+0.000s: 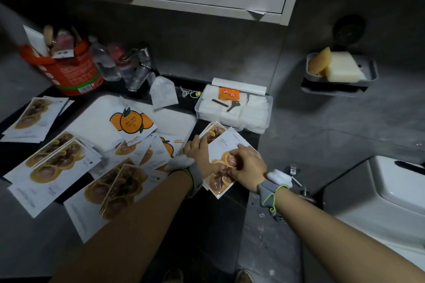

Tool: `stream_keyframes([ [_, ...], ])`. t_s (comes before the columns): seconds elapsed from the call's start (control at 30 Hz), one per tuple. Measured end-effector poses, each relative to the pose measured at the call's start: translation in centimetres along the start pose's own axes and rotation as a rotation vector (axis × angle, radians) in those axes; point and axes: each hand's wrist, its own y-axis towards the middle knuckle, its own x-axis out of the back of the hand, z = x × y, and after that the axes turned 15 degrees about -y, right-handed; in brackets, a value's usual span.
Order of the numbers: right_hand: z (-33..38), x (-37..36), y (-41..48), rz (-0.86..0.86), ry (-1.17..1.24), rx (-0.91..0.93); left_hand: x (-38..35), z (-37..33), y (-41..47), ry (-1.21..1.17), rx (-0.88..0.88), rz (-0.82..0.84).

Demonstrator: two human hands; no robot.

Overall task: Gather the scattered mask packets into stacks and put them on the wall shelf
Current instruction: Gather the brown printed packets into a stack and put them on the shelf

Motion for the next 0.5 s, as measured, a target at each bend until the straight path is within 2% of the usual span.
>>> stream_keyframes([
  [0.07,0.2,-0.4,-0.1,0.006,-0.043,-0.006,-0.1,0.3,0.1,0.007,0.004,-0.026],
  [0.2,0.2,-0.7,-0.2,0.014,0.044,-0.062,-0.4,0.5,-0.1,0.001,0.002,-0.104],
  [0.33,0.2,-0.3,-0.3,0.022,0.118,-0.211,-0.6,0.9,-0.4,0.035,-0.017,-0.116],
  [0.5,0.2,1.3,0.4,0.065,0.018,-0.296,-0.6,0.9,-1.1,0.045,-0.014,-0.216],
])
